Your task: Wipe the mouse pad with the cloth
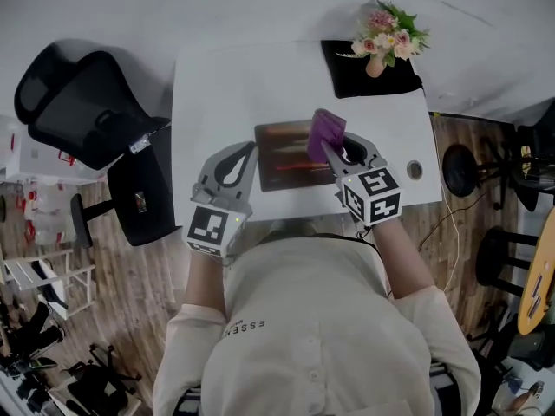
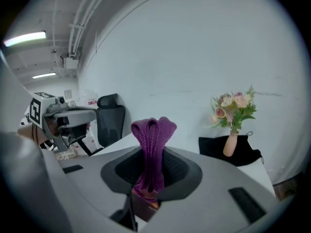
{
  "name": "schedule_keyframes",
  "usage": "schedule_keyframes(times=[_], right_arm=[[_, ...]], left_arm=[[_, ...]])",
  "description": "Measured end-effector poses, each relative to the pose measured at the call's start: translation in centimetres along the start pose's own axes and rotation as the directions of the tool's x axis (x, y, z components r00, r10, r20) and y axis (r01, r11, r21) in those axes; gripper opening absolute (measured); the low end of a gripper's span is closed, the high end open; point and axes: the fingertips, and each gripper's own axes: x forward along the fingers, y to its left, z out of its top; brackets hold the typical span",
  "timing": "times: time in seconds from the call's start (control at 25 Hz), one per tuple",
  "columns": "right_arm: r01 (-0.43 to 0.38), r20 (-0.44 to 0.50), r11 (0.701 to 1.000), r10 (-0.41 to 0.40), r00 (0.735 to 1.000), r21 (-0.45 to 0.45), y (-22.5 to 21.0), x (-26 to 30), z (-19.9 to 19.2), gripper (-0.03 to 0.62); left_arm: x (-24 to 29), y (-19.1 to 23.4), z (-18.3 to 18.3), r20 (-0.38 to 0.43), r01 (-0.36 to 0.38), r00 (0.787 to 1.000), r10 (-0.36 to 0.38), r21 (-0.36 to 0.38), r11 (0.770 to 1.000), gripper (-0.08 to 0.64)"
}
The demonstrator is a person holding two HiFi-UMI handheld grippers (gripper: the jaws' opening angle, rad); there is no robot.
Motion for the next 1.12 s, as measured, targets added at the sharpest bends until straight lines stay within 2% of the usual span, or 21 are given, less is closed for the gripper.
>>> schedule_keyframes(times=[0.24,0.48,0.6,1.12], right_arm=[[0.013,0.190,0.998,-0.002,0.982,-0.058,2.1,-2.0,5.5,0.098],[0.088,0.313,0.993,-0.057,0.948,-0.084,2.1,-3.6,8.2,0.097],[0.097,0.324,0.991,-0.063,0.944,-0.088,1.9,-3.9,8.2,0.095],[0.046,0.327,0.992,-0.004,0.945,-0.121,2.2,-4.4,7.3,0.089]], left_arm=[[-2.0,2.7,1.6,0.029,-0.072,0.997,0.072,-0.003,0.997,0.002],[-3.1,3.8,2.5,0.038,-0.108,0.993,0.109,-0.010,0.994,0.002],[-3.1,3.8,3.0,0.051,-0.114,0.992,0.115,-0.024,0.993,0.002],[-2.9,2.8,4.0,0.049,-0.151,0.987,0.151,-0.019,0.988,0.002]])
